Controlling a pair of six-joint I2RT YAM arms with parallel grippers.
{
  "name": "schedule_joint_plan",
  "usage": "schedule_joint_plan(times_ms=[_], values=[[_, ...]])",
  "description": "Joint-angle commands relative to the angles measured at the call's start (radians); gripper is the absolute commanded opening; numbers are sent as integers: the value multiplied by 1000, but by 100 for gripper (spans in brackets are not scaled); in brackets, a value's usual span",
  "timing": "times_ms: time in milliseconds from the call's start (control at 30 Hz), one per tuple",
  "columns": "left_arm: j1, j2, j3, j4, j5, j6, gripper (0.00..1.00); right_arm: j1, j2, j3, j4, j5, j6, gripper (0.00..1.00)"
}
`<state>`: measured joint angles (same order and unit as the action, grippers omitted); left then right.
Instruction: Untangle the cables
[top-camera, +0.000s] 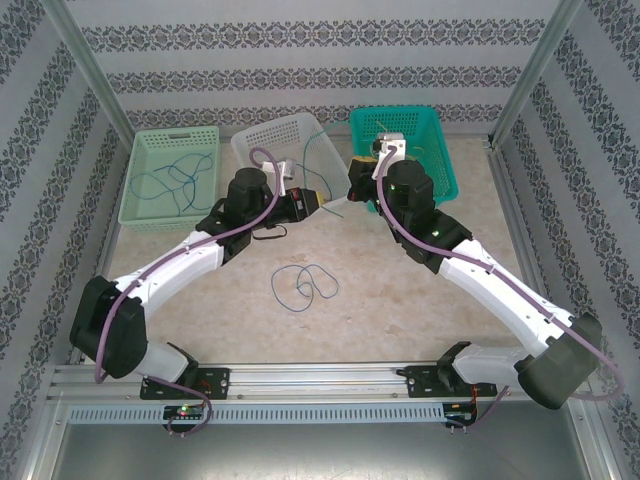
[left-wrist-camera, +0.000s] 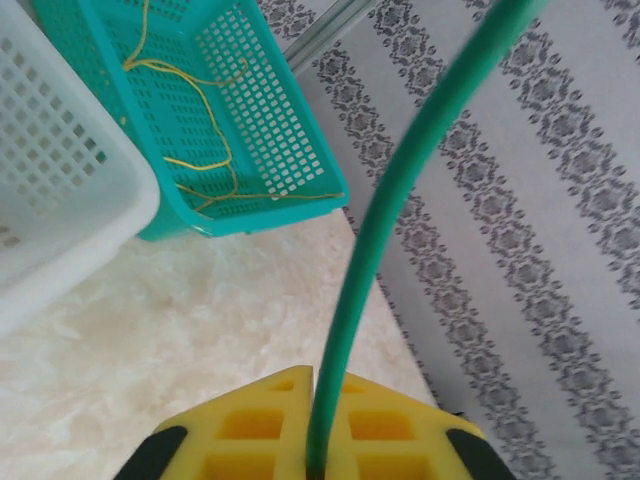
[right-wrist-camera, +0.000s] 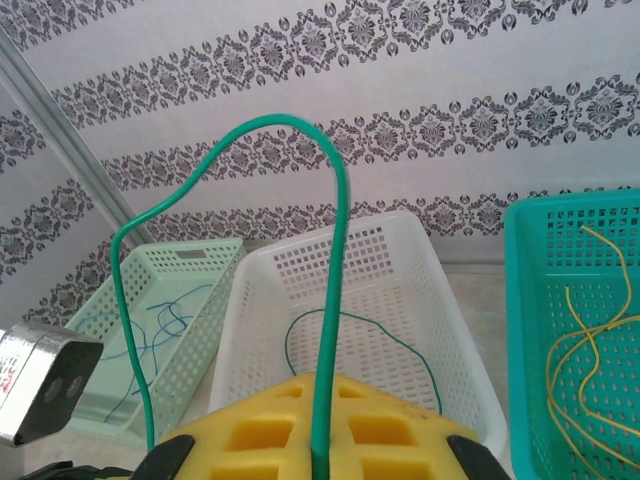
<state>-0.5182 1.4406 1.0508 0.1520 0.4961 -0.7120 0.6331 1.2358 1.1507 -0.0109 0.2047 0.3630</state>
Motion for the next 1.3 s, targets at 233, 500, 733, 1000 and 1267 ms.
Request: schedule_joint_plan(times_ms=[233,500,733,1000,1267], values=[[-10,-71,126,-562,-292,489,0,-50,-119,-14,-166,-143,-123,0],[-10,-39,217,-792,-494,759,0,-99,-130,71,-510,-394,-347,0],[-11,-22,246,-867,-752,947,0,-87,-99,85,-697,-513,-463,0],[-11,-53,150,-765,-1025,1181,0,-100,-99,72,-822,-560,-508,0],[-15,-120,63,-670,-1070,1348,0,-87,-102,70,-895,-496,-618,0]])
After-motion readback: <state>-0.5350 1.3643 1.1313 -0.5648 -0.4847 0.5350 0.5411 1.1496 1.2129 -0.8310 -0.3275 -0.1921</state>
